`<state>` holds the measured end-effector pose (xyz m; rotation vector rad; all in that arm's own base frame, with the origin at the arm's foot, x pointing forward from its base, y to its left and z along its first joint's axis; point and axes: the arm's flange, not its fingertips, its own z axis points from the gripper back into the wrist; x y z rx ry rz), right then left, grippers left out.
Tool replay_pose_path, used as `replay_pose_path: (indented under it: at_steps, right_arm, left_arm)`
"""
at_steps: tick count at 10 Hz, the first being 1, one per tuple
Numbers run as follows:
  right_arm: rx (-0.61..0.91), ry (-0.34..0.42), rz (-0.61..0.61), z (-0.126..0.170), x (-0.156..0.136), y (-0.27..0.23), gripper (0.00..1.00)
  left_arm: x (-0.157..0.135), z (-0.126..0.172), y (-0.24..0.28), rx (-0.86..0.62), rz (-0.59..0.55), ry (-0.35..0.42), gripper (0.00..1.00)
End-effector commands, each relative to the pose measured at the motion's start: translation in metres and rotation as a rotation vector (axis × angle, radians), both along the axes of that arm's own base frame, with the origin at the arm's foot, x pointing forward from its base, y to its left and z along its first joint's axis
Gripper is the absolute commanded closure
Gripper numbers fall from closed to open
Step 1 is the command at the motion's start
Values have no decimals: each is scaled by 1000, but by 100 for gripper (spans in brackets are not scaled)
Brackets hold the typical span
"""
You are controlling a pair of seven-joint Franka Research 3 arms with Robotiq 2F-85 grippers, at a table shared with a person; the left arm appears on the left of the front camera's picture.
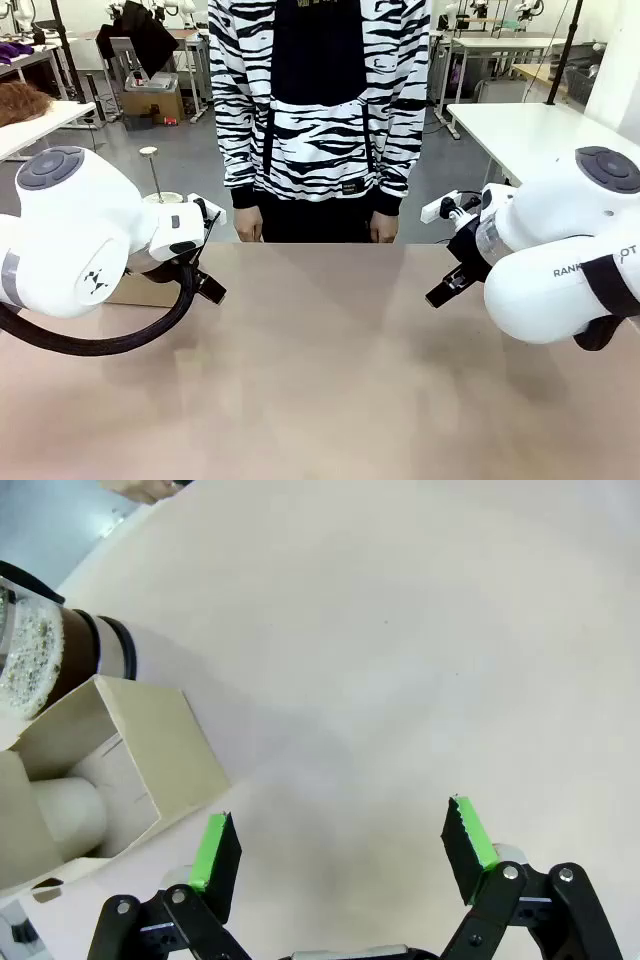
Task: Pour a drink into a cup and package it in a carrier.
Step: Pick up the 600 ml Paper Cup and place it in the middle top area of the table.
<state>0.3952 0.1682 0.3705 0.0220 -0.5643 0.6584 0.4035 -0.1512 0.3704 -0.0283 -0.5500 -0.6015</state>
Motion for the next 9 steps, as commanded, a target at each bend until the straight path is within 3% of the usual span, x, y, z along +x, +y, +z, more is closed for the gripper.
replay_pose_path:
  at_steps: [1, 9]
  right_arm:
    - [0, 0, 0, 0, 0, 0, 0]
    - [-1, 0, 0, 0, 0, 0, 0]
  left_arm:
    - [0, 0, 0, 0, 0, 0, 0]
    - [0, 0, 0, 0, 0, 0, 0]
